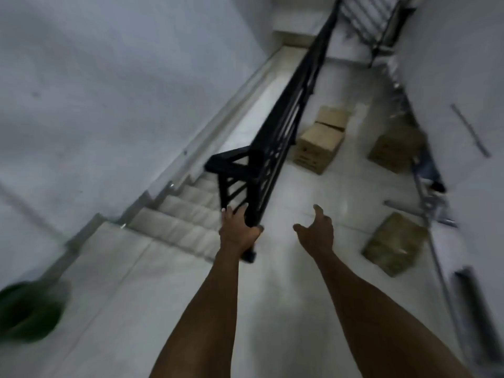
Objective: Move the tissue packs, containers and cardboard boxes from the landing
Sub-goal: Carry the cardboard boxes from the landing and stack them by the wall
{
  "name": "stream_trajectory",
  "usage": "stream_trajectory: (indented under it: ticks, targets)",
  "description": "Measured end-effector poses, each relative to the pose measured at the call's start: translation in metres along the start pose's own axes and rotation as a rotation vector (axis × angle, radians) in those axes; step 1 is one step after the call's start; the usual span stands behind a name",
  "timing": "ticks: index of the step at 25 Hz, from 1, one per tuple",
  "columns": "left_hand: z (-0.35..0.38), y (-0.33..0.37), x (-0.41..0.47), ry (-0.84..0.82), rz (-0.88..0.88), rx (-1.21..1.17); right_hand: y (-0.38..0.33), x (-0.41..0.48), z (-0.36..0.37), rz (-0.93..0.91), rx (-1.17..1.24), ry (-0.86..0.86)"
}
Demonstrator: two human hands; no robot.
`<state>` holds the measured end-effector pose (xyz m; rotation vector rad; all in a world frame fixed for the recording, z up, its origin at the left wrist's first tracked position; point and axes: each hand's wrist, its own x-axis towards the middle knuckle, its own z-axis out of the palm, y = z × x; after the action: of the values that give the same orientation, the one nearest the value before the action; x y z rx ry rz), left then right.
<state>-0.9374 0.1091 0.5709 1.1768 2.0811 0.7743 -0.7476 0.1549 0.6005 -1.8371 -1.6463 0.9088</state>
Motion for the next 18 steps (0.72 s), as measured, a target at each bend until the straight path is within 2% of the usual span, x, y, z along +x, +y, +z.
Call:
stream_trajectory:
  ticks: [5,9,14,18]
  targets:
    - [0.151,0.216,0.087,-0.209,0.226,-0.050,0.079,0.157,-0.184,0.134,0.004,0.232]
    - [0.246,0.317,0.188,-0.310,0.261,-0.083,0.125,0.283,-0.274,0.220,0.023,0.305]
    - [0.312,0.427,0.320,-0.390,0.196,-0.078,0.140,0.458,-0.354,0.273,0.034,0.249]
    - [0.344,0.495,0.450,-0.377,0.173,-0.108,0.131,0.607,-0.379,0.258,0.048,0.287]
